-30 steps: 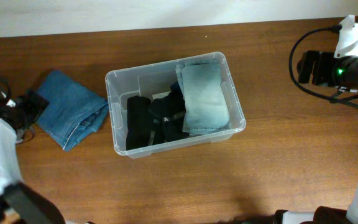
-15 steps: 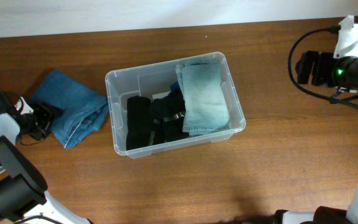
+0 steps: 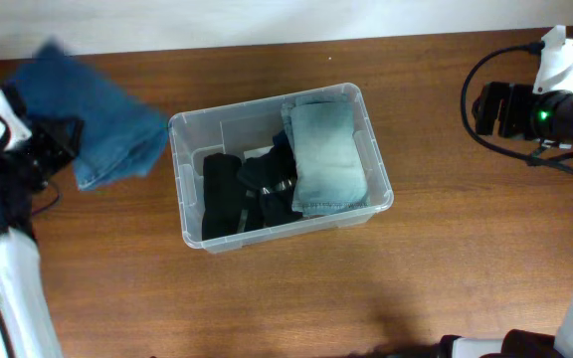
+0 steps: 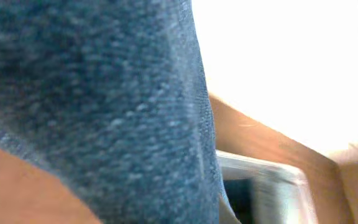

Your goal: Pack container

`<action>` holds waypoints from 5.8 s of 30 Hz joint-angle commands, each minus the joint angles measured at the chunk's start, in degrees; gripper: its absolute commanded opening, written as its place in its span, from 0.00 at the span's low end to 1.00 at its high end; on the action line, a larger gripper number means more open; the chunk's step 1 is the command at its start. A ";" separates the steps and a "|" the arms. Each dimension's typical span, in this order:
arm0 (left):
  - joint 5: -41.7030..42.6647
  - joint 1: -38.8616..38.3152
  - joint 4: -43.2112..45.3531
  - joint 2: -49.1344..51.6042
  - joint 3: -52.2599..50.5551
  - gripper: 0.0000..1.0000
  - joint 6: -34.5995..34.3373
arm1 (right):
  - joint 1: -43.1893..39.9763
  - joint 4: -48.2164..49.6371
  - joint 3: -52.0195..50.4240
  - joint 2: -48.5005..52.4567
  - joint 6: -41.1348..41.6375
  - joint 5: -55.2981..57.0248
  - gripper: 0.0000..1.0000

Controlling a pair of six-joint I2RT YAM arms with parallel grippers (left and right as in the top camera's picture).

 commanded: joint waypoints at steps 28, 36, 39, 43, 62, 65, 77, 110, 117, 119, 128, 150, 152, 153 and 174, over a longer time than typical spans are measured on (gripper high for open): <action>-26.25 -34.95 -18.14 18.01 2.97 0.19 1.36 | -0.15 -0.17 0.76 -0.22 0.28 -0.35 0.99; -27.50 -32.24 -9.73 10.05 10.27 0.94 3.78 | -0.15 -0.24 0.76 -0.22 0.28 -0.35 0.99; -25.88 -33.22 -8.74 9.53 10.45 0.79 3.76 | -0.15 -0.22 0.76 -0.22 0.26 -0.35 0.99; -25.38 -36.17 -10.10 11.72 10.32 0.01 3.78 | -0.15 -0.17 0.76 -0.22 0.28 -0.35 0.99; -31.89 -46.05 -19.58 30.47 13.81 0.16 5.22 | 1.29 -0.07 0.68 1.25 -2.12 -2.78 0.98; -39.95 -42.47 -19.74 24.85 17.09 0.41 5.16 | 5.20 1.29 0.68 1.40 -4.50 -2.62 0.98; -41.70 -25.68 -16.70 19.17 17.46 0.99 5.27 | 11.87 8.37 0.68 10.97 -5.16 -1.88 0.99; -40.63 -20.98 -26.84 -49.46 -26.08 0.99 3.23 | 11.87 22.58 -66.62 -67.47 -3.39 3.76 0.99; -40.63 -20.98 -34.95 -49.42 -26.08 0.99 3.21 | 11.87 14.12 -66.84 -67.93 -3.41 3.76 0.98; -40.63 -20.96 -34.95 -49.42 -26.08 0.99 3.21 | 11.87 14.12 -66.84 -68.13 -3.48 3.98 0.98; -40.63 -20.96 -34.95 -49.42 -26.08 0.99 3.21 | 11.80 25.22 -76.26 -84.06 -4.04 0.42 0.99; -40.63 -20.96 -34.95 -49.42 -26.08 1.00 3.21 | 12.24 76.32 -112.02 -86.51 -4.04 -1.88 0.99; -40.63 -20.98 -34.95 -49.42 -26.08 0.99 3.21 | 12.24 76.35 -112.02 -86.47 -4.07 -1.88 0.98; -40.63 -20.96 -34.95 -49.42 -26.08 0.99 3.21 | 12.24 76.35 -112.02 -86.47 -4.04 -1.88 0.99; -41.70 -21.77 -22.88 -62.29 -39.60 1.00 3.26 | 12.24 76.35 -112.02 -86.47 -4.04 -1.88 0.99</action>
